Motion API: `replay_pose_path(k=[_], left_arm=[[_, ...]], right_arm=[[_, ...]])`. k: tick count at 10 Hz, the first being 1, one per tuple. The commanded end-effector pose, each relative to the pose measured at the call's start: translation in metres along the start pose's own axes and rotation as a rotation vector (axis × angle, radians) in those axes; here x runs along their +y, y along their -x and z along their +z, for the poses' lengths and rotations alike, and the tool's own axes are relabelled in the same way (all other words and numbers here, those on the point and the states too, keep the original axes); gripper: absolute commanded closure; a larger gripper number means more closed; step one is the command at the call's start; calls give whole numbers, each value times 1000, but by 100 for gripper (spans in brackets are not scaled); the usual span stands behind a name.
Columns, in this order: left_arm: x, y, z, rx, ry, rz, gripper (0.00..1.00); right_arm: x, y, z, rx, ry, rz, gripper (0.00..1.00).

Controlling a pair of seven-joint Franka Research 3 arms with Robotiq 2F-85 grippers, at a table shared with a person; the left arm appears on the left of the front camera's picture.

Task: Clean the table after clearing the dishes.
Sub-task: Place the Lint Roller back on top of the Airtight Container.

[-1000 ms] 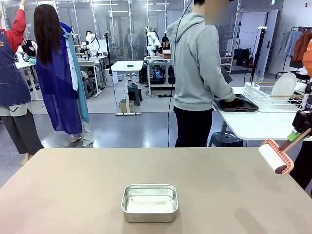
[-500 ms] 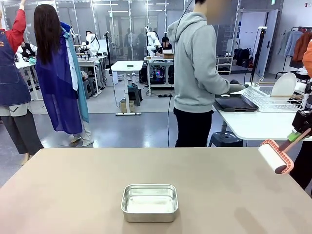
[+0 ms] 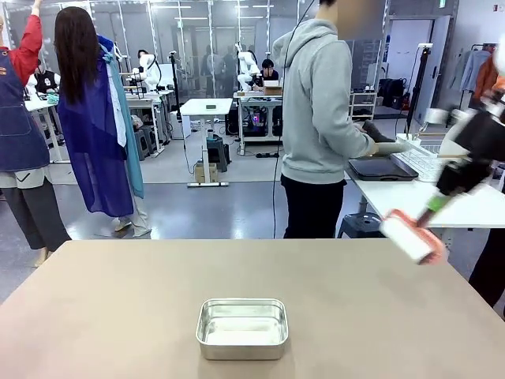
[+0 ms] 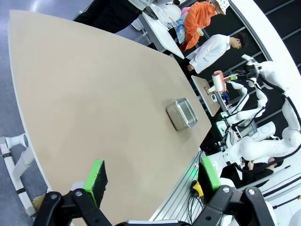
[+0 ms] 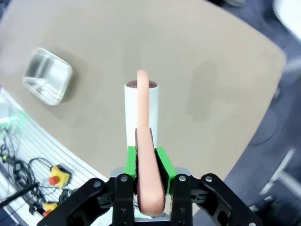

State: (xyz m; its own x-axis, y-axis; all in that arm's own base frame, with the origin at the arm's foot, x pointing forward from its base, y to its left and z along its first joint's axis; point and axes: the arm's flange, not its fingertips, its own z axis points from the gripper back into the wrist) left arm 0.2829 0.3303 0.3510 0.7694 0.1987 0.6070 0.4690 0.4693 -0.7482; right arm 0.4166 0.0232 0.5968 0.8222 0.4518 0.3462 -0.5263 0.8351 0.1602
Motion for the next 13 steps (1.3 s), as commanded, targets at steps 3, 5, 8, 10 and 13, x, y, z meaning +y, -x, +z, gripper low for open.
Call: replay_pose_path(k=[3, 5, 8, 10, 13], left_arm=[[-6, 3, 2, 10, -2, -4, 1], [-6, 3, 2, 10, -2, -4, 1], [-6, 3, 2, 10, -2, -4, 1], [-6, 3, 2, 10, -2, -4, 1], [-6, 3, 2, 10, -2, -4, 1]], right_arm=[[159, -99, -37, 140, -60, 537, 78], [223, -134, -77, 253, -68, 753, 78], [270, -157, -145, 388, -118, 868, 78], [288, -152, -186, 474, -159, 838, 78], [282, -147, -188, 431, -168, 852, 78]])
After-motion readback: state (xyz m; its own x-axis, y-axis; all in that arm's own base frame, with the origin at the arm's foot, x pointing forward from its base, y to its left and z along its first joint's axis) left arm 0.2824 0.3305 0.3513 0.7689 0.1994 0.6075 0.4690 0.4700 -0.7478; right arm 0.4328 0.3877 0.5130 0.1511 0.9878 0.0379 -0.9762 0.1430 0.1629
